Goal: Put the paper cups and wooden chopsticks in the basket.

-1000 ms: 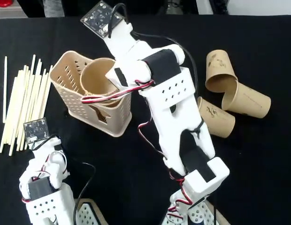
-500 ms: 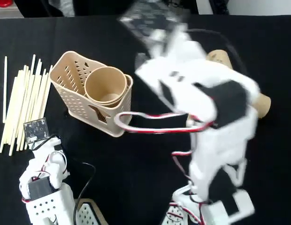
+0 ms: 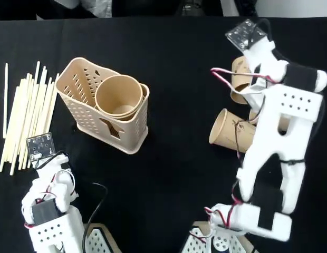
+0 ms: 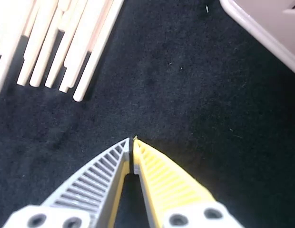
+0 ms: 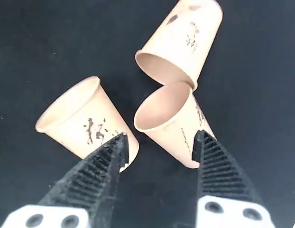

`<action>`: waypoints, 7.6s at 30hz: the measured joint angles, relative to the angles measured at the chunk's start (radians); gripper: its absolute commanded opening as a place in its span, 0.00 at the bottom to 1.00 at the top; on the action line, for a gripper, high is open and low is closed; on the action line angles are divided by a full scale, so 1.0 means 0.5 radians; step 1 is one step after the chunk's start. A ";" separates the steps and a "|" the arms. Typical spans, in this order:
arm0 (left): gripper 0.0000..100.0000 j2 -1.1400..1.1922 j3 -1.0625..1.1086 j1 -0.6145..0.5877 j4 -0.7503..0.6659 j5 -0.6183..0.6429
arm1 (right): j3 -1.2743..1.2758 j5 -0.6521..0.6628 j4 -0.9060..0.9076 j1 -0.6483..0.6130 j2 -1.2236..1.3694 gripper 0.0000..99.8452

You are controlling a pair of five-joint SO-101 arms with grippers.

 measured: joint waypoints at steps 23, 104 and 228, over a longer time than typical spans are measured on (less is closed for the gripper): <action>0.03 0.000 0.000 0.000 0.000 0.000 | 0.000 0.052 -0.635 0.313 0.746 0.21; 0.03 0.000 0.000 0.000 0.000 0.000 | -0.092 -1.267 -0.488 -1.703 -0.669 0.01; 0.03 0.000 0.000 0.000 0.000 0.000 | -0.908 -1.053 0.359 -0.724 -0.252 0.01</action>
